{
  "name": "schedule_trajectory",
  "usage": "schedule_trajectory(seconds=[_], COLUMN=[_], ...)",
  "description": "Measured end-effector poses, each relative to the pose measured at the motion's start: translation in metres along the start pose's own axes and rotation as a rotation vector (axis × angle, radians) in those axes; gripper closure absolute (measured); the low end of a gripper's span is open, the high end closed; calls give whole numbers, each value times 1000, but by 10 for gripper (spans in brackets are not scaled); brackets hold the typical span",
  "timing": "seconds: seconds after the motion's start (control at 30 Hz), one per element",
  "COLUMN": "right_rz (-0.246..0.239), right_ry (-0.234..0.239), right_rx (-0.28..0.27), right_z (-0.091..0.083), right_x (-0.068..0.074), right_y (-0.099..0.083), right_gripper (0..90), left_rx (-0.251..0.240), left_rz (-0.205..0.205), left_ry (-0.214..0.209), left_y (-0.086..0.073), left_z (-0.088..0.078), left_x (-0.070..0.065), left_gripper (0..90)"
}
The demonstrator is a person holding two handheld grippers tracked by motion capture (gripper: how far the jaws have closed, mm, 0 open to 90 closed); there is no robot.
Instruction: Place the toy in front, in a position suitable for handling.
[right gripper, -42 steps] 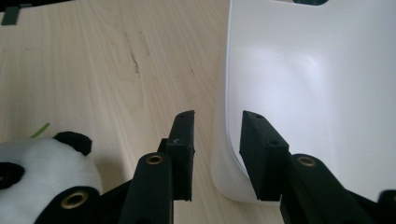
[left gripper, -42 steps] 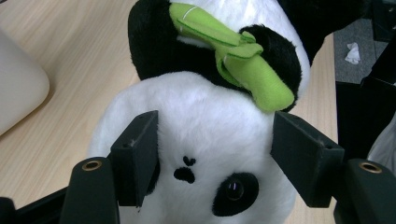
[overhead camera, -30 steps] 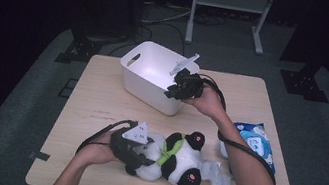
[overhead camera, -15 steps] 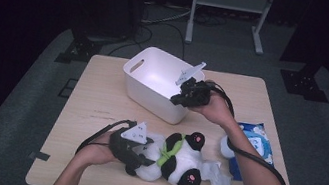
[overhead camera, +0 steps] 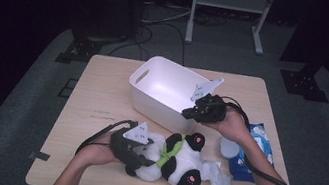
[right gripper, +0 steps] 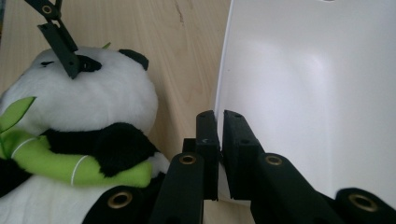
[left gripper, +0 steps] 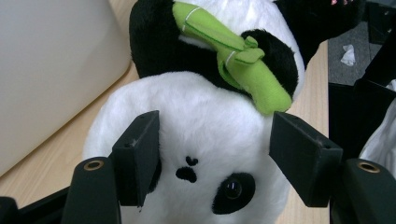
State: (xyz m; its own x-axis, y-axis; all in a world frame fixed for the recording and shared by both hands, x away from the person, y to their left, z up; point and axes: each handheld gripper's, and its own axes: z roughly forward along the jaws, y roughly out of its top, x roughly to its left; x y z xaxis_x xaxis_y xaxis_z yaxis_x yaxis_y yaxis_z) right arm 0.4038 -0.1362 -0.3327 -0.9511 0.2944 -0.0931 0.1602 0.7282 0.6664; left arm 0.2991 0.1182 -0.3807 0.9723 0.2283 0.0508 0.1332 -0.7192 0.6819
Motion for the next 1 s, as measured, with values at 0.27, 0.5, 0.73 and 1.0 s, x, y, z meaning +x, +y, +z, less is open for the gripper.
schedule_trajectory(seconds=[0.27,0.5,0.73,1.0], right_rz=[5,1,17,46], right_ry=[5,5,2,4], right_rx=[-19,-7,-6,-25], right_z=[-14,-25,-33,-35], right_x=[11,20,20,21], right_y=[-17,-27,-36,-33], right_gripper=[842,842,831,764], left_rx=[26,34,24,26], left_rz=[-2,5,2,4], left_ry=[-1,-11,-18,-22], left_y=[4,5,4,4], left_z=[-1,-1,-2,-1], left_x=[-1,-1,0,1], left_gripper=[338,347,347,347])
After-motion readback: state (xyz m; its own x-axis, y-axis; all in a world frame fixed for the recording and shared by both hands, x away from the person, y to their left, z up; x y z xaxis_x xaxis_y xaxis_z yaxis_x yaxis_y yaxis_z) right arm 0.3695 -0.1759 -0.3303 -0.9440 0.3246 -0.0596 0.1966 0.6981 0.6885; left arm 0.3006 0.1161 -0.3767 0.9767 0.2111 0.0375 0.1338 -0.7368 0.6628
